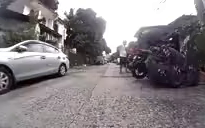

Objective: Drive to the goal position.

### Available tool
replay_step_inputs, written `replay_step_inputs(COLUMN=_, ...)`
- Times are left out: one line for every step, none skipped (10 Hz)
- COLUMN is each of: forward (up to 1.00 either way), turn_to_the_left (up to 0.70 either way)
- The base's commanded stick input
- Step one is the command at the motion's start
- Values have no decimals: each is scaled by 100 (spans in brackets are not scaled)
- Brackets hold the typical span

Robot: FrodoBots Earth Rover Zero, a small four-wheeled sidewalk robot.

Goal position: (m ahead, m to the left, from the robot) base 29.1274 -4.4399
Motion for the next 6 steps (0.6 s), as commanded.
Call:
replay_step_inputs(forward=70, turn_to_the_left=0)
replay_step_inputs(forward=70, turn_to_the_left=0)
replay_step_inputs(forward=70, turn_to_the_left=0)
replay_step_inputs(forward=70, turn_to_the_left=0)
replay_step_inputs(forward=70, turn_to_the_left=0)
replay_step_inputs(forward=70, turn_to_the_left=0)
